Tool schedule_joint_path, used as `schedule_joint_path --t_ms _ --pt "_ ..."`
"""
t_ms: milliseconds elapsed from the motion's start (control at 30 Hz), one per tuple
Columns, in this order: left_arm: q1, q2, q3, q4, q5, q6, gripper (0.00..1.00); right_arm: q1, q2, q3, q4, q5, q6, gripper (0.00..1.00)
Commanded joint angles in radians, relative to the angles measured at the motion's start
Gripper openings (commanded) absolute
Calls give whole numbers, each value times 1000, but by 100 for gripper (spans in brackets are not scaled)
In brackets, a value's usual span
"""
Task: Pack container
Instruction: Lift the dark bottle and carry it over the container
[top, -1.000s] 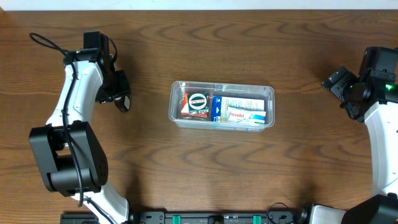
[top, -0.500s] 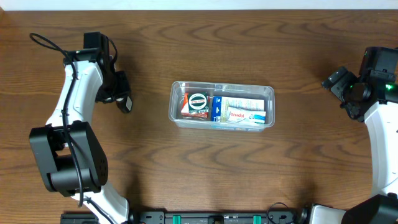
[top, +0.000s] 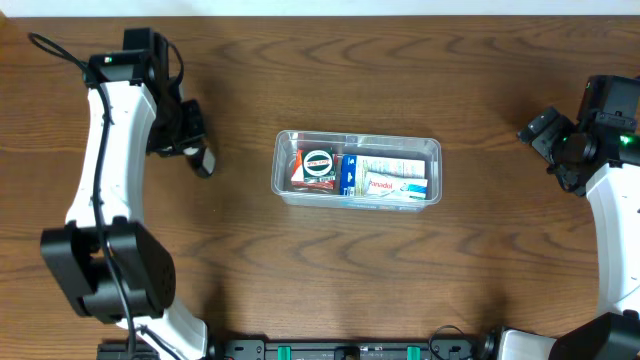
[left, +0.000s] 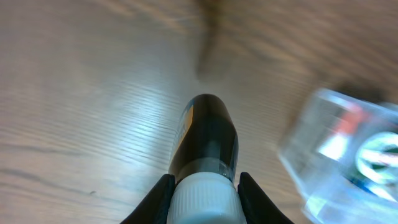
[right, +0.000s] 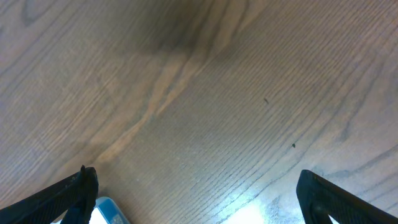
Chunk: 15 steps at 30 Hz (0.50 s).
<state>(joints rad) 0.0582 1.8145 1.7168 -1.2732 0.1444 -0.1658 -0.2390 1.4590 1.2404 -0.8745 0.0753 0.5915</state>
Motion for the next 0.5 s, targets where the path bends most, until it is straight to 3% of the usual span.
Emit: schedule_joint_path --t_ms 0,133,467 --pt "-60 -74 61 -22 127 55 19 -10 0 5 -1 3 6 99" --pt "-145 -128 64 -29 197 179 19 -10 0 5 -1 3 6 99" --pt "-372 -171 39 -56 202 491 14 -10 0 5 -1 3 6 99"
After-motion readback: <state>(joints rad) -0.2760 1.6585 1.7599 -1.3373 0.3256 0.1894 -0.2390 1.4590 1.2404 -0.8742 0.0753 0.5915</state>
